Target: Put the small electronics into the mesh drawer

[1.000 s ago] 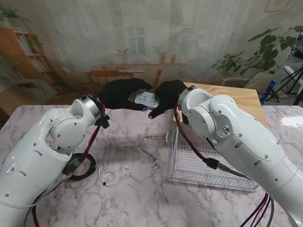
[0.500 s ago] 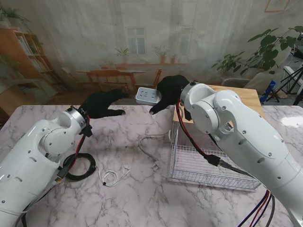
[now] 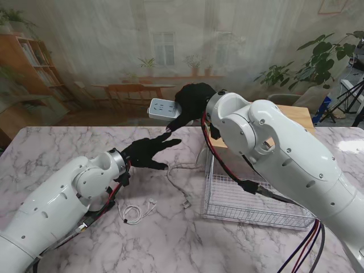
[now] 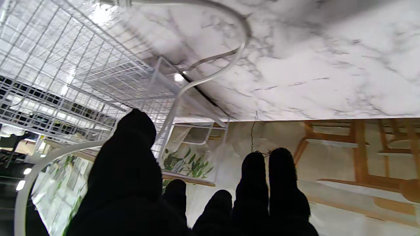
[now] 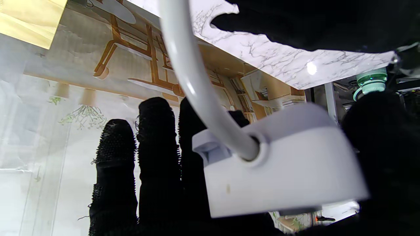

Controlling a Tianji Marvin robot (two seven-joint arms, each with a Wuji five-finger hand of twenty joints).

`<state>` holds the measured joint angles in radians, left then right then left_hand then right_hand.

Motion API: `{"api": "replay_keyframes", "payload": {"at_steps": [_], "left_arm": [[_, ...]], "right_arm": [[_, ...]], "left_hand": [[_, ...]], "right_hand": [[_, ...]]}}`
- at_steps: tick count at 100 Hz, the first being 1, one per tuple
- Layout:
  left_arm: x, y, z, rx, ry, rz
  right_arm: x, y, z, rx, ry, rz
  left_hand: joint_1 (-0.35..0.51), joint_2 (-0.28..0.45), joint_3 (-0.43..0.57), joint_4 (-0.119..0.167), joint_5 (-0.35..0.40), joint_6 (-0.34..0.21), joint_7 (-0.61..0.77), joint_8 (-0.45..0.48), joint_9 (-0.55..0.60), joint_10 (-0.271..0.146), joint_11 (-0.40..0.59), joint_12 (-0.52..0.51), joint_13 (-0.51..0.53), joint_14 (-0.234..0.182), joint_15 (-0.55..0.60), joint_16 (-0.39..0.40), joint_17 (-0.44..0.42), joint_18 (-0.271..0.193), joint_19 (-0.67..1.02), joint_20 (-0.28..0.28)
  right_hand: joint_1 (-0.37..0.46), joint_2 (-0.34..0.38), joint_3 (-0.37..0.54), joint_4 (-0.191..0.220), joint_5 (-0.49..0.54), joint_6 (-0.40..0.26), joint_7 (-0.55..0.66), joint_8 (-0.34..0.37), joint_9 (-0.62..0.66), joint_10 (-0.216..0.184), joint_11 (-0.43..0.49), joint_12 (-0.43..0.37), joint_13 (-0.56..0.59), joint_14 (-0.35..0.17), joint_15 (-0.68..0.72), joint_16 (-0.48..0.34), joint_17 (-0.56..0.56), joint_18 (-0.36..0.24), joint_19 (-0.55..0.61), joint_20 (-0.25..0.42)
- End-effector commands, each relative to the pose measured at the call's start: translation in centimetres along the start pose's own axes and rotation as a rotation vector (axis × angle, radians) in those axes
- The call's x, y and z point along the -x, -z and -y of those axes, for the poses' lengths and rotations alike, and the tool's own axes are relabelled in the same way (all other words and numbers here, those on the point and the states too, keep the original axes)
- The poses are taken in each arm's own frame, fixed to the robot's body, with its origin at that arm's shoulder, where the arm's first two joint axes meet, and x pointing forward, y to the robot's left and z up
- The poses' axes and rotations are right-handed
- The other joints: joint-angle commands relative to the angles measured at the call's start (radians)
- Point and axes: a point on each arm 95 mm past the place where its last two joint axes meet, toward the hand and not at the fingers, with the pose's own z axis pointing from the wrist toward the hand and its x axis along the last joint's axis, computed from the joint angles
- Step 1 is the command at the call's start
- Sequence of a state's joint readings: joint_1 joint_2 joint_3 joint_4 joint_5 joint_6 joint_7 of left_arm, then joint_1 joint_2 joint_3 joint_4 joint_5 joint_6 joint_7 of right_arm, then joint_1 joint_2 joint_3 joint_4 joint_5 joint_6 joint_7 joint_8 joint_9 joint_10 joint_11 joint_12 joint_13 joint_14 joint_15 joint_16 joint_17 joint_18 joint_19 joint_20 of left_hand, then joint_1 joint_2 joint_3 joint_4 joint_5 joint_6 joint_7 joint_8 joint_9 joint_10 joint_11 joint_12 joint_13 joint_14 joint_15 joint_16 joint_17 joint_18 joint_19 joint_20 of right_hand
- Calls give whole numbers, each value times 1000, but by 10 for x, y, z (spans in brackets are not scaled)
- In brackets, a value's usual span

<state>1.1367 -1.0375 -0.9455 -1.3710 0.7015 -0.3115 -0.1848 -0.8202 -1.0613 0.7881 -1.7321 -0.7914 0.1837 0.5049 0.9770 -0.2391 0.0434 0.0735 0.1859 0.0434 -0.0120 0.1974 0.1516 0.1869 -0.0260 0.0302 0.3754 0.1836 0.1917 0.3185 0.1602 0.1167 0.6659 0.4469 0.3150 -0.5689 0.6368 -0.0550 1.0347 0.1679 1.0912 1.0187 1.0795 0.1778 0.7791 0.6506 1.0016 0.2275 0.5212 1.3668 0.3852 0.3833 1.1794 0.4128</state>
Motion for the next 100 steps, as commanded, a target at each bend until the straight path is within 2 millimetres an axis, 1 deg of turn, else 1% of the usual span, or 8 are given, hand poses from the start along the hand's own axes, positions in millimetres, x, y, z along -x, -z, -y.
{"api": "replay_keyframes", "payload": {"at_steps": [1,30,40,56,66,75,87,100], "left_arm": [[-13,-10,1,-2,0,-29],[-35,-28,0,-7,46,-84],[-43,-33,-3,11,53,-104],[-51,-40,-9,34,70,-125],[-54,-43,-11,30,110,-120],[-58,-45,-14,20,153,-112],[-60,-45,-15,-1,167,-101],[-55,-43,-17,-14,140,-74]], "right_arm": [[-6,0,-6,17,1,-12],[-8,-1,-7,21,-8,-19],[-8,0,-7,22,-10,-16],[-7,1,-6,22,-8,-15],[-7,1,-7,25,-9,-14],[-7,1,-7,28,-10,-14],[-8,0,-6,28,-11,-17],[-7,1,-7,31,-12,-13]], "left_hand": [[20,-38,31,27,-52,-30,-17,-22,-63,-21,-11,-14,-30,-16,-13,-8,-17,-32,-24,-18],[23,-42,95,54,-49,-28,-23,-93,-76,-12,-13,-18,-66,-19,-10,-15,-38,-38,-33,-34],[38,-29,139,45,-40,-70,20,-1,-75,-25,-13,-18,-52,-28,-11,-20,-49,-40,-45,-42],[96,28,73,-33,96,-163,111,121,-66,-49,-3,7,-35,-36,-8,-13,-58,-36,-36,-35],[92,46,18,-55,198,-190,202,177,-52,-60,13,24,-28,-32,2,3,-62,-23,-29,-26],[97,55,-15,-62,301,-177,311,233,-31,-47,42,46,-9,-5,26,34,-50,9,-5,-17],[149,20,-25,-69,445,-142,538,426,30,-39,106,85,15,0,46,59,-34,20,31,-11],[164,64,-33,-67,496,-72,690,434,132,-39,186,138,35,8,59,74,-24,18,65,-14]], "right_hand": [[202,248,319,25,192,-141,117,17,22,-104,61,19,-4,-9,76,22,-12,7,13,-1],[205,250,313,24,188,-142,115,18,20,-104,58,19,-6,-10,76,22,-15,7,10,-3],[204,254,310,24,185,-143,112,17,16,-104,57,20,-9,-11,76,22,-18,6,7,-4],[206,257,304,23,180,-147,110,17,16,-104,57,21,-13,-13,76,22,-20,6,5,-5],[207,259,302,23,179,-147,109,17,14,-103,57,22,-14,-14,76,23,-20,6,4,-5],[207,260,300,23,178,-147,108,17,13,-103,57,22,-16,-14,76,23,-22,6,3,-6],[207,261,296,22,176,-148,107,17,12,-105,56,22,-18,-14,75,23,-24,6,0,-7],[208,263,295,22,176,-148,106,17,11,-106,56,23,-19,-15,75,23,-24,6,0,-7]]}}
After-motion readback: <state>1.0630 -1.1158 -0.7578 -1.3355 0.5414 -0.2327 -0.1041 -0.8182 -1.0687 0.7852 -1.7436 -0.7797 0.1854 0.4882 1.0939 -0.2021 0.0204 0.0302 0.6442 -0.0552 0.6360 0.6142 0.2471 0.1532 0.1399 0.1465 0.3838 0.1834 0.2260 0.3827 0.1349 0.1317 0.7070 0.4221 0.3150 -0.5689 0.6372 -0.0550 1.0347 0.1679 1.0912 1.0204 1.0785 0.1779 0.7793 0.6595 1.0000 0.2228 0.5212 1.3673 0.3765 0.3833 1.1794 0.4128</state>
